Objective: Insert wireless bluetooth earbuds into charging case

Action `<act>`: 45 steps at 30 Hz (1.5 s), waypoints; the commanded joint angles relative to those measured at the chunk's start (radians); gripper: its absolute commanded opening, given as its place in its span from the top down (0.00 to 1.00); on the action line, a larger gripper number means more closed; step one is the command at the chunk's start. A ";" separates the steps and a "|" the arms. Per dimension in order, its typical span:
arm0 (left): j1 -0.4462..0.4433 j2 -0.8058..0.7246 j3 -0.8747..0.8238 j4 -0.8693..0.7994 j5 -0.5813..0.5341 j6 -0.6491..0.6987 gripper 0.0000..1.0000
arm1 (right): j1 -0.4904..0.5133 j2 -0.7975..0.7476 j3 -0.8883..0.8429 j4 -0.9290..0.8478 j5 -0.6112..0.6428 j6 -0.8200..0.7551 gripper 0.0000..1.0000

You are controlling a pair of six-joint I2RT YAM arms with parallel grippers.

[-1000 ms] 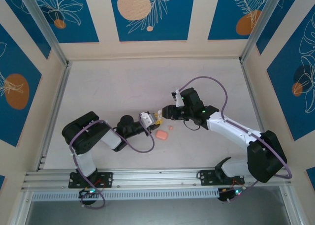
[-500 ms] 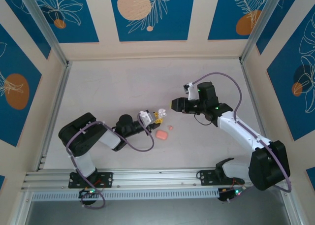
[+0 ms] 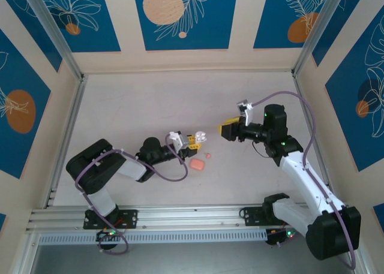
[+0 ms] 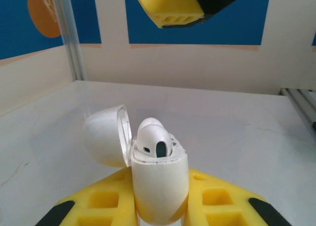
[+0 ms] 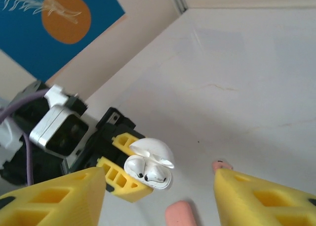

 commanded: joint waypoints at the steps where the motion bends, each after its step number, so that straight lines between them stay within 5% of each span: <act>1: -0.002 -0.034 0.028 0.038 0.095 -0.046 0.79 | -0.005 -0.051 -0.030 0.016 -0.064 -0.207 0.29; 6: -0.002 -0.039 0.039 0.038 0.149 -0.066 0.79 | -0.018 -0.057 -0.053 0.004 -0.130 -0.304 0.17; 18: -0.002 -0.038 0.060 0.038 0.211 -0.085 0.79 | 0.024 0.066 0.015 -0.244 -0.243 -0.677 0.17; 35: -0.002 -0.040 0.064 0.038 0.193 -0.077 0.79 | 0.142 0.286 0.118 -0.302 -0.207 -0.835 0.21; 45: -0.001 -0.035 0.060 0.038 0.175 -0.071 0.79 | 0.129 0.238 0.107 -0.282 -0.259 -0.848 0.32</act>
